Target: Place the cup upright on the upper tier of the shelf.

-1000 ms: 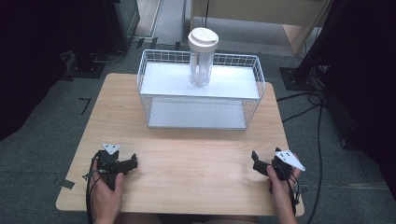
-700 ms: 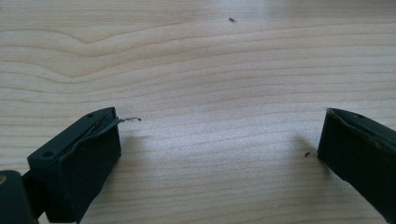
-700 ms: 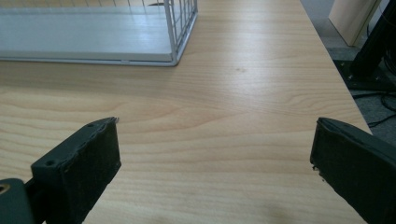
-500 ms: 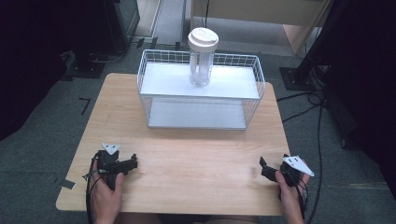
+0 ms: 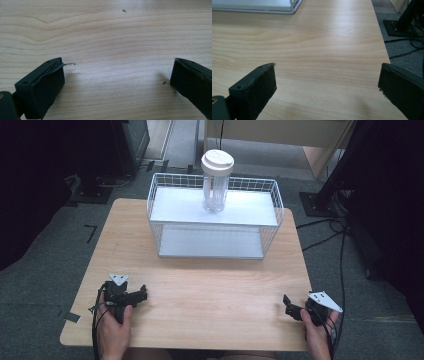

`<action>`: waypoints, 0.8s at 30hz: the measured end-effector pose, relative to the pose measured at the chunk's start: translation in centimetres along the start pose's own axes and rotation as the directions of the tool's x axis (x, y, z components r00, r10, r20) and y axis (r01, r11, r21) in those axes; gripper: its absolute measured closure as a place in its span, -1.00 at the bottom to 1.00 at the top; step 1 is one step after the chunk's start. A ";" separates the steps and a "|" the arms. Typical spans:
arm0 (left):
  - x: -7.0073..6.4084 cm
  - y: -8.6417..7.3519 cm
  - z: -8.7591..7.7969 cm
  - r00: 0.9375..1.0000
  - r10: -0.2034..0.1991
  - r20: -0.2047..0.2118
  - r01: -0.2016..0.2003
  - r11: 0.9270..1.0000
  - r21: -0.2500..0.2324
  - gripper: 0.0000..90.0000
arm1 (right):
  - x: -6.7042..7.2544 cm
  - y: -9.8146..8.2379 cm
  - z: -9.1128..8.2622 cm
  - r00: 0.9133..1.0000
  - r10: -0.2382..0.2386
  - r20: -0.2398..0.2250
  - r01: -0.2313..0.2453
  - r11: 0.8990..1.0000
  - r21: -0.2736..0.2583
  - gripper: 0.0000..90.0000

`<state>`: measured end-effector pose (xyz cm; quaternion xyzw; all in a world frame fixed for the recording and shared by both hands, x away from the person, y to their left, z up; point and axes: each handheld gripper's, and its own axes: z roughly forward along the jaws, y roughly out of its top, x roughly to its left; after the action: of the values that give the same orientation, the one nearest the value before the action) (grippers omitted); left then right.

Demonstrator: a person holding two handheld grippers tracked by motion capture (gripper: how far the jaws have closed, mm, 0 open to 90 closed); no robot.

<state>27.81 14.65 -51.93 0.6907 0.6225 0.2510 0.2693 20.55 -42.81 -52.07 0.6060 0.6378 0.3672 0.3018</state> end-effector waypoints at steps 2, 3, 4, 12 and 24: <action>0.0 0.0 0.0 1.000 0.000 0.000 0.000 1.000 0.000 -1.00 | -0.1 -0.1 0.0 1.000 -0.008 -0.006 0.008 1.000 0.026 -0.96; 0.0 0.0 0.0 1.000 0.000 0.000 0.000 1.000 0.000 -1.00 | -0.1 -0.1 0.0 1.000 -0.002 -0.012 0.002 0.999 0.045 -0.96; 0.0 0.0 0.0 1.000 0.000 0.000 0.000 1.000 0.000 -1.00 | -0.2 -0.1 0.1 1.000 0.003 -0.017 -0.002 0.998 0.064 -0.96; 0.0 0.0 0.0 1.000 0.000 0.000 0.000 1.000 0.000 -1.00 | -0.1 -0.4 0.0 0.999 -0.024 -0.028 0.028 0.991 0.134 -0.96; 0.0 0.0 0.0 1.000 0.002 0.000 -0.002 1.000 0.001 -1.00 | 0.5 -0.5 0.3 0.996 -0.076 -0.051 0.085 0.977 0.195 -0.96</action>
<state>27.80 14.66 -51.93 0.6913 0.6220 0.2510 0.2688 20.44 -42.30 -52.64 0.5984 0.7016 0.3028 0.2410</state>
